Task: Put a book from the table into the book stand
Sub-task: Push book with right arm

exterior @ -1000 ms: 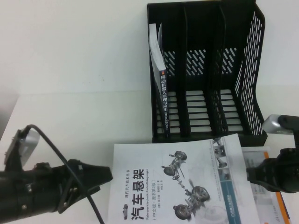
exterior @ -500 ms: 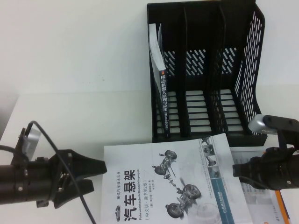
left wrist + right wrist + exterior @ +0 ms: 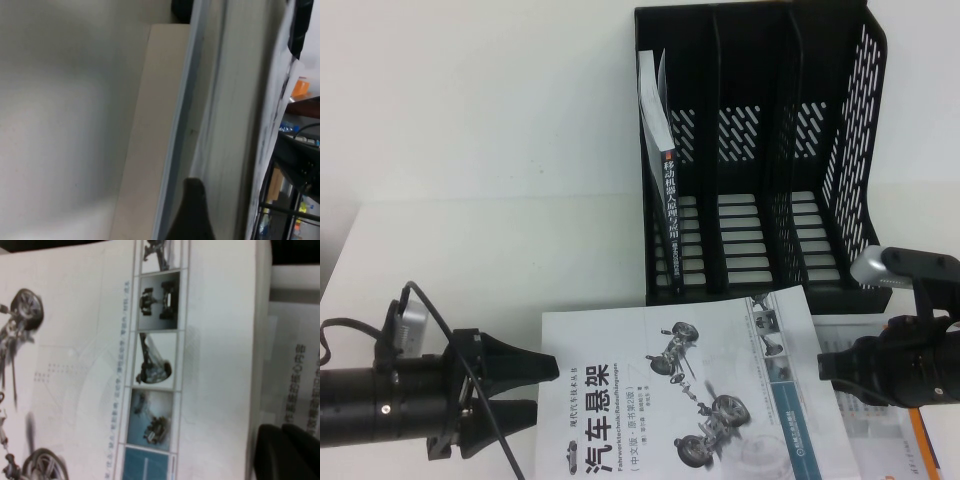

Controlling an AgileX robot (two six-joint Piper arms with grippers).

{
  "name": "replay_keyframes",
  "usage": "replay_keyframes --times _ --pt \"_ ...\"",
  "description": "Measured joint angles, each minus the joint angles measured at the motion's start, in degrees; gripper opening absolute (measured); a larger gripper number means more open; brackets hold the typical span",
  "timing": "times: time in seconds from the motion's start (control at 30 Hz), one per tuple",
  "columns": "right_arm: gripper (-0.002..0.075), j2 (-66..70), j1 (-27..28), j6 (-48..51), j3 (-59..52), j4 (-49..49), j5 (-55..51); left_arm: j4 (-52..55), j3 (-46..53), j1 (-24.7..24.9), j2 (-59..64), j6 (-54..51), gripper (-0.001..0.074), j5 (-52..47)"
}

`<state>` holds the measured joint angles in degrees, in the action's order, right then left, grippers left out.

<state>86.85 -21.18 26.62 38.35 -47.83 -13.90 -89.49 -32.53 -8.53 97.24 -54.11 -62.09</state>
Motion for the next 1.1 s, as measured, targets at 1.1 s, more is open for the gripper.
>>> replay_keyframes --times 1.1 --pt "-0.0003 0.36 0.0 3.38 0.09 -2.21 -0.77 -6.18 -0.1 10.94 1.58 -3.29 0.0522 7.85"
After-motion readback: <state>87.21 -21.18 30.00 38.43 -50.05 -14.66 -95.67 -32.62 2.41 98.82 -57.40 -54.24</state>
